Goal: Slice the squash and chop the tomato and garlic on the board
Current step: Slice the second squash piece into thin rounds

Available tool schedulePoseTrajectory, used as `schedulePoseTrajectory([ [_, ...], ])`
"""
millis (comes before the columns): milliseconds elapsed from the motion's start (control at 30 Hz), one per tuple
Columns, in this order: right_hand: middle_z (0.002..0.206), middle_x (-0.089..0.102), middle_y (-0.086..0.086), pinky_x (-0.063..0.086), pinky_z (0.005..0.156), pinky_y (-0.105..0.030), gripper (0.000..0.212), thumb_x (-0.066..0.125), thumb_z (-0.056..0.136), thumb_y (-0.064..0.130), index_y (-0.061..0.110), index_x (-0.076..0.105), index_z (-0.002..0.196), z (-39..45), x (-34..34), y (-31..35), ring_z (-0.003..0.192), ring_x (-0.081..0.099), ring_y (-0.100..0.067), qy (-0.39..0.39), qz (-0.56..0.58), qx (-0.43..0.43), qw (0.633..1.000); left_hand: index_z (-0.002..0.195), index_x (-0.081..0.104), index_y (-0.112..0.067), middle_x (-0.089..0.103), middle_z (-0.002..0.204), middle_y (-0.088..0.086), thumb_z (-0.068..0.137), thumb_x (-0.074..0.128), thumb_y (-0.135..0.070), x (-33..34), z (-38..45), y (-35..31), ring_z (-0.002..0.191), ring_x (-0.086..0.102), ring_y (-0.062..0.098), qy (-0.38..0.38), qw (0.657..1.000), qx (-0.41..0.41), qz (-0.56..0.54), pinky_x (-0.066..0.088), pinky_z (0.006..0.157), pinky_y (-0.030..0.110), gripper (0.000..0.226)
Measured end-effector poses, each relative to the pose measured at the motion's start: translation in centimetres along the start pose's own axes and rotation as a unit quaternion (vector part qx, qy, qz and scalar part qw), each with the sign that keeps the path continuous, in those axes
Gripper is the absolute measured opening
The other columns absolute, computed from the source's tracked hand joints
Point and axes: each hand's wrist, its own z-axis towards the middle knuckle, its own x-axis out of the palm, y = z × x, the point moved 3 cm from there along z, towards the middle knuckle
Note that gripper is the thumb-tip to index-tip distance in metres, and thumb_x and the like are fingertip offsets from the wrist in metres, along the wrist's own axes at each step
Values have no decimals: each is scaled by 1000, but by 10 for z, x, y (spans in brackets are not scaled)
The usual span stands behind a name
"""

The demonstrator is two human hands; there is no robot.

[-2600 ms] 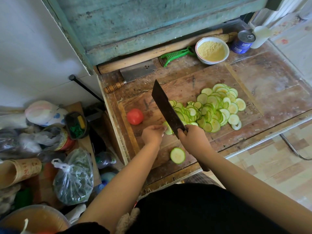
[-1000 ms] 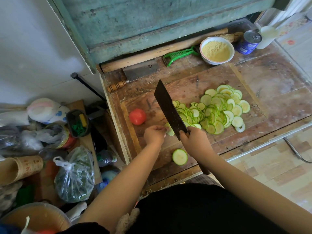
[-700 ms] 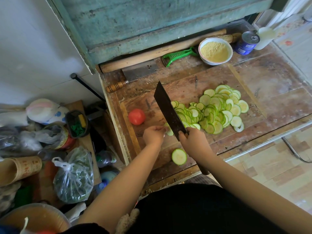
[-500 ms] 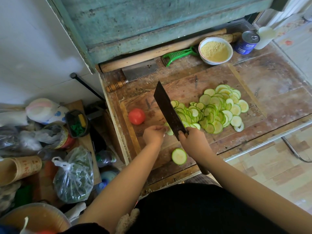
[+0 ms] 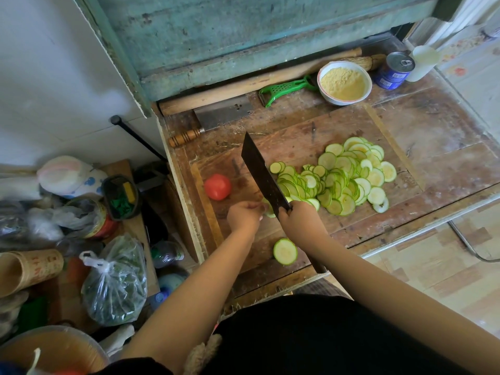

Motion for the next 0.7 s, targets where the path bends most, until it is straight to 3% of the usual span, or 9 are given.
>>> schedulePoseTrajectory([
  [67,70,53,-6,35,59,-27,23,45,96,23,6,54,84,6,5,3,70,51,-27,1,-9,8,1000,66,68,-18,68,69,1,76,77,-17,0,-1,-1,82,69,25,1,1000,1,-1,55,86,40,14],
  [167,82,62,-13,37,60,-29,28,46,96,26,2,60,94,13,11,6,75,56,-30,-8,-2,6,1000,65,68,-16,68,68,3,76,76,-16,0,-2,-2,78,68,23,-3,1000,-4,-5,55,86,42,13],
  [267,70,58,-7,33,48,-28,28,47,96,27,3,61,96,9,10,5,63,53,-25,-23,15,-14,1000,63,67,-18,67,65,1,75,77,-18,2,-2,-3,77,68,22,-9,1000,5,3,56,83,41,16],
  [367,58,51,-2,33,46,-29,25,47,96,26,5,60,90,0,5,2,53,48,-20,-31,37,-22,999,63,65,-20,66,64,-2,74,79,-20,1,-4,-4,76,68,22,-19,1000,11,3,56,82,40,17],
  [700,55,50,2,29,42,-21,23,48,96,23,7,56,82,-20,-10,-4,48,45,-12,-23,27,-33,999,65,66,-22,69,72,-2,78,75,-19,-1,-3,3,85,69,22,-15,1000,16,5,54,85,36,16],
])
